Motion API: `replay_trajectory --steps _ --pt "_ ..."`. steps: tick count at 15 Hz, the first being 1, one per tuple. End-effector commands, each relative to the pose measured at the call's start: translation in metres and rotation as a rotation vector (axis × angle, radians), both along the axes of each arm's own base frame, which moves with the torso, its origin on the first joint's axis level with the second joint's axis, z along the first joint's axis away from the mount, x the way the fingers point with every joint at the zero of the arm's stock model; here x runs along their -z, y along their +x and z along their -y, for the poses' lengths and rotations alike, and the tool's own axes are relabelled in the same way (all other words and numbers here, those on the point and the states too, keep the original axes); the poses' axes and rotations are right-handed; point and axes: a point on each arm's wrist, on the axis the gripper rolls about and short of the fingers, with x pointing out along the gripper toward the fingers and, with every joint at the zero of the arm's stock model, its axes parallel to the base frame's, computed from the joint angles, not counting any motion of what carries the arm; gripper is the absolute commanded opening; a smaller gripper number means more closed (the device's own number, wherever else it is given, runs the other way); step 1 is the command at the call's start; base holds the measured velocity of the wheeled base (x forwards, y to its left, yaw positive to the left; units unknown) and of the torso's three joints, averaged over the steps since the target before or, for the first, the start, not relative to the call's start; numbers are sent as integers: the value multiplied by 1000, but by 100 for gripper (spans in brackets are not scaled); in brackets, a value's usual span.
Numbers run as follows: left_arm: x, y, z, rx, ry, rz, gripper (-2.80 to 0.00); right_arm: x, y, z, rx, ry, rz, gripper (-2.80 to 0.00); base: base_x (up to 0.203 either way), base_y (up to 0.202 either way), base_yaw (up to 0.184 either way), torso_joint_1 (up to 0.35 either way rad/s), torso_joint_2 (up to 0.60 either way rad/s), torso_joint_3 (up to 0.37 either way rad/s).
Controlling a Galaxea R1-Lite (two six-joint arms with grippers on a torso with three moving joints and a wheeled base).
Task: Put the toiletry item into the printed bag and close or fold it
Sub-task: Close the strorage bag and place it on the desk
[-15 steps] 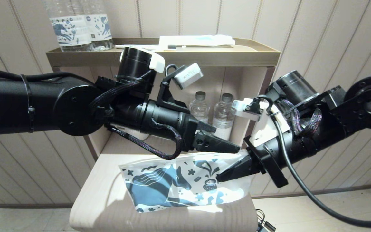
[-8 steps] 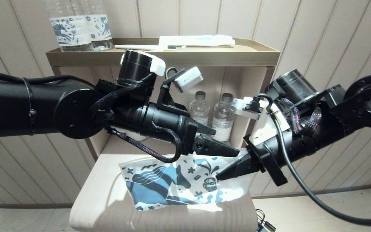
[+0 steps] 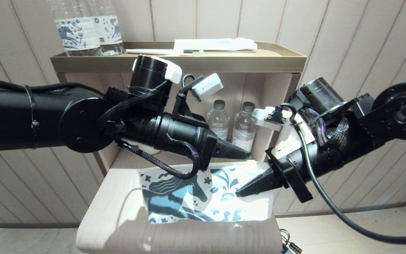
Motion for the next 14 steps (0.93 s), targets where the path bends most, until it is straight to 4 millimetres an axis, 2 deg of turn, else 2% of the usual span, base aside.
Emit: replay_trajectory --steps 1,5,8,10,14 --pt "1 1 1 4 0 -3 -280 2 3 -1 -1 3 -1 -280 0 0 0 0 0 0" --pt "-2 1 1 4 -7 4 -280 3 7 -3 6 18 16 -280 0 0 0 0 0 0" --pt "-15 -1 -1 -20 -26 -38 -280 -1 9 -3 13 19 38 -280 0 0 0 0 0 0" --pt "-13 -1 -1 -18 -22 -49 -280 -9 9 -3 18 18 49 -280 0 0 0 0 0 0" --pt "-13 -1 -1 -11 -25 -54 -280 -5 15 -6 13 13 27 -280 0 0 0 0 0 0"
